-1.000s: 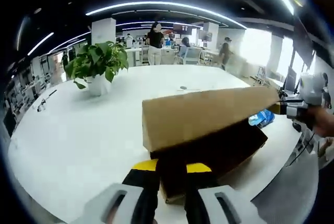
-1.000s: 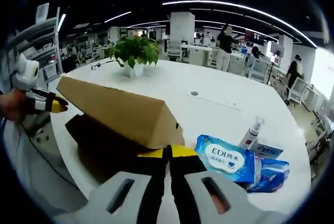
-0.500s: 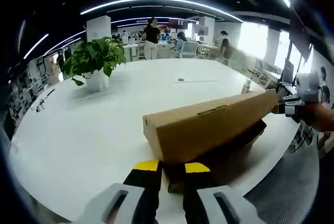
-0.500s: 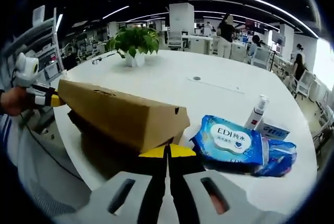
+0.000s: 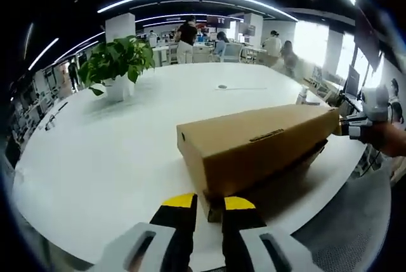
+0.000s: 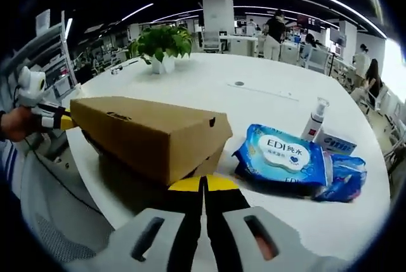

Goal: Operate the shoe box by opening the lid, removing the specified soft item, and placing it in the target area until the item is outside and the box remains undamaged.

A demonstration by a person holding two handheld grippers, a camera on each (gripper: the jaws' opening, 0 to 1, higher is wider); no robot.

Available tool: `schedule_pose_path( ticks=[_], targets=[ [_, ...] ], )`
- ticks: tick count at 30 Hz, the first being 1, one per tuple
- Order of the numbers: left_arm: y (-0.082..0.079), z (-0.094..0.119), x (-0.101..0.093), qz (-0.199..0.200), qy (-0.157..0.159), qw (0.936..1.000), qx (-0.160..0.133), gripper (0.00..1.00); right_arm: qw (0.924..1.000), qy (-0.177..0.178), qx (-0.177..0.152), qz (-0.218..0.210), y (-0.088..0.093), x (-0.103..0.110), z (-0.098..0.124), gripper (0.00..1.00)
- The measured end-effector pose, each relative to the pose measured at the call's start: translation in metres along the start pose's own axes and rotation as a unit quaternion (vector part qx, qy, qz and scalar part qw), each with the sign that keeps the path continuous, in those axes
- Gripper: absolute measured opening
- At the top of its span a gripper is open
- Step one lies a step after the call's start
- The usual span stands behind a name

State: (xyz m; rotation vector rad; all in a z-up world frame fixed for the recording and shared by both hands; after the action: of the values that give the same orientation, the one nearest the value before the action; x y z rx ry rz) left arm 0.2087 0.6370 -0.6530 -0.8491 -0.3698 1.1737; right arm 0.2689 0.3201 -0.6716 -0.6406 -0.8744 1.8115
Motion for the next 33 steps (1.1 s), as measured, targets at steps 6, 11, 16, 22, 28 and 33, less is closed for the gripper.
schedule_pose_path(
  ticks=[6,11,16,22,28,33],
  targets=[
    [0.013,-0.001,0.003,0.011,-0.004,0.9997,0.022,0.14,0.9999,-0.006,0.003,-0.008,0.004,0.004,-0.001,0.00],
    [0.015,-0.002,0.003,0.014,-0.002,0.9995,0.027,0.14,0.9999,-0.010,0.005,-0.008,0.006,0.008,-0.002,0.00],
    [0.013,-0.001,0.002,0.016,-0.002,0.9996,0.024,0.14,0.9999,-0.010,0.003,-0.012,0.004,0.008,-0.002,0.00],
    [0.010,0.004,0.009,0.060,-0.010,0.9981,0.002,0.14,0.9998,-0.002,-0.003,-0.018,-0.001,0.001,0.000,0.00],
    [-0.007,0.016,0.022,0.140,-0.020,0.9877,-0.067,0.15,0.9969,-0.010,-0.021,-0.075,-0.013,-0.006,0.006,0.01],
    [-0.022,0.016,0.020,0.185,0.007,0.9765,-0.110,0.24,0.9919,-0.045,-0.032,-0.115,-0.020,0.005,0.008,0.19]
  ],
)
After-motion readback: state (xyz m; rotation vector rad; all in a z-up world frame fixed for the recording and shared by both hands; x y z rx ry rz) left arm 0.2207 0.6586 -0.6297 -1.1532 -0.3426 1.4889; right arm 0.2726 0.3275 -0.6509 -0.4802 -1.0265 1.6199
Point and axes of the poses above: the point that each gripper's makers call its tool centre point, and the gripper's own axes: z roughly backward along the fingers, x roughly to its left, y roughly out of its underside, the point moved 3 cm from there along z, roughly backward along the fingers, and after that the axes turned 11 degrees about y, right-handed, at the moved point
